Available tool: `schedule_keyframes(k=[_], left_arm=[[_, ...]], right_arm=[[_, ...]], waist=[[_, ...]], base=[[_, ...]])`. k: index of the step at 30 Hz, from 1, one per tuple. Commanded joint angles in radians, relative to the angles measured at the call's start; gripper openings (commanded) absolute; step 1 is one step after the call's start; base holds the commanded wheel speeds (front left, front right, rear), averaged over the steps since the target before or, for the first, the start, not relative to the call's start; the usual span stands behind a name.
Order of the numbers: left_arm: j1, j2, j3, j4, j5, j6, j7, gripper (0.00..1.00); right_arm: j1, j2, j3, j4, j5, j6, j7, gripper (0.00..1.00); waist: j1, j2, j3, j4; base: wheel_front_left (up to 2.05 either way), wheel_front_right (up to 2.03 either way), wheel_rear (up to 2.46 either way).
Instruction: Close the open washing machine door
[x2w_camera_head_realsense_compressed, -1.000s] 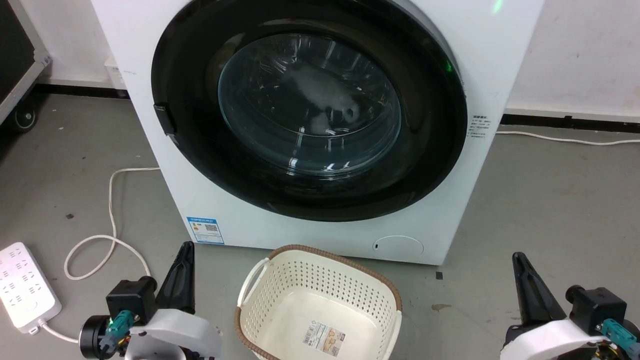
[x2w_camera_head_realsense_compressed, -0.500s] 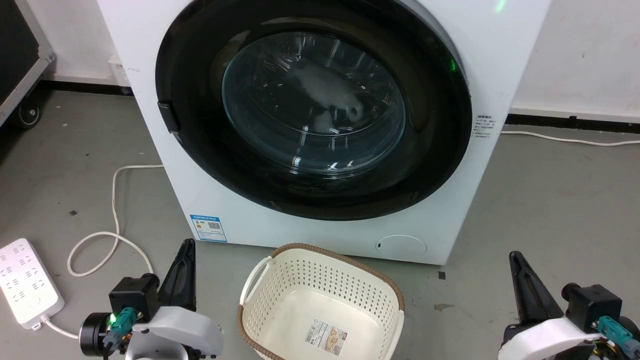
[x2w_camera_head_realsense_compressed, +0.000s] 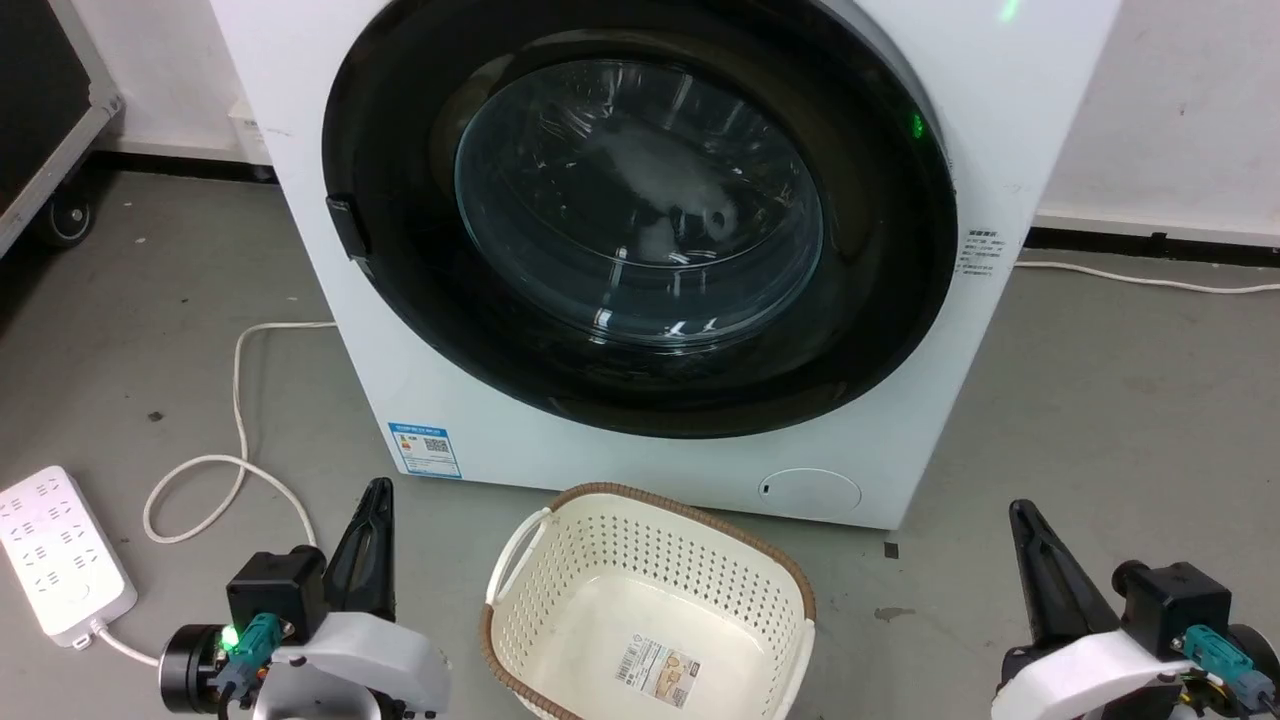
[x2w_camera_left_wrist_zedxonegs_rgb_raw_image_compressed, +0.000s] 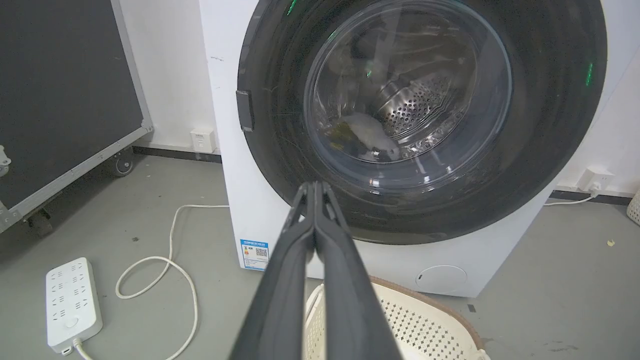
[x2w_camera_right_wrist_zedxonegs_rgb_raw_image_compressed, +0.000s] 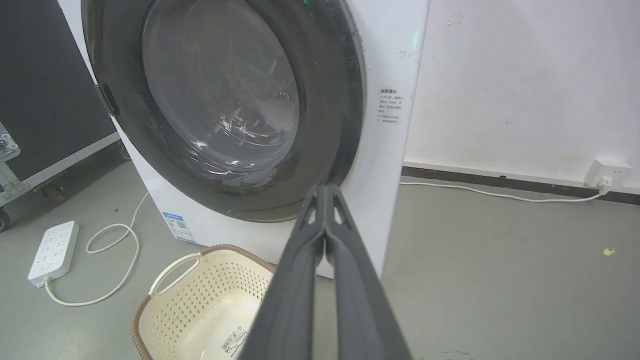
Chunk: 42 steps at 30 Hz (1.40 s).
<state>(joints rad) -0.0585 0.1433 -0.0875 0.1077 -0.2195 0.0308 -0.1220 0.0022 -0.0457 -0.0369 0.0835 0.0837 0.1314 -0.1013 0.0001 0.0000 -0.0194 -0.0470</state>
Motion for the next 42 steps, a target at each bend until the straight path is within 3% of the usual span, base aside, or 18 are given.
schedule_keyframes(k=[1, 42], left_arm=[[0.017, -0.005, 0.004, -0.008, 0.015, -0.005, 0.005, 0.00], [0.041, -0.055, 0.052, -0.065, 0.131, -0.020, 0.072, 0.00]], right_arm=[[-0.001, -0.002, 0.002, -0.010, -0.007, 0.000, 0.005, 0.00], [-0.002, -0.003, 0.022, -0.052, -0.051, -0.001, 0.060, 0.00]], waist=[[-0.0001, 0.0000, 0.000, 0.001], [-0.0001, 0.0000, 0.011, 0.027]], base=[[0.00, 0.00, 0.00], [0.00, 0.00, 0.00]])
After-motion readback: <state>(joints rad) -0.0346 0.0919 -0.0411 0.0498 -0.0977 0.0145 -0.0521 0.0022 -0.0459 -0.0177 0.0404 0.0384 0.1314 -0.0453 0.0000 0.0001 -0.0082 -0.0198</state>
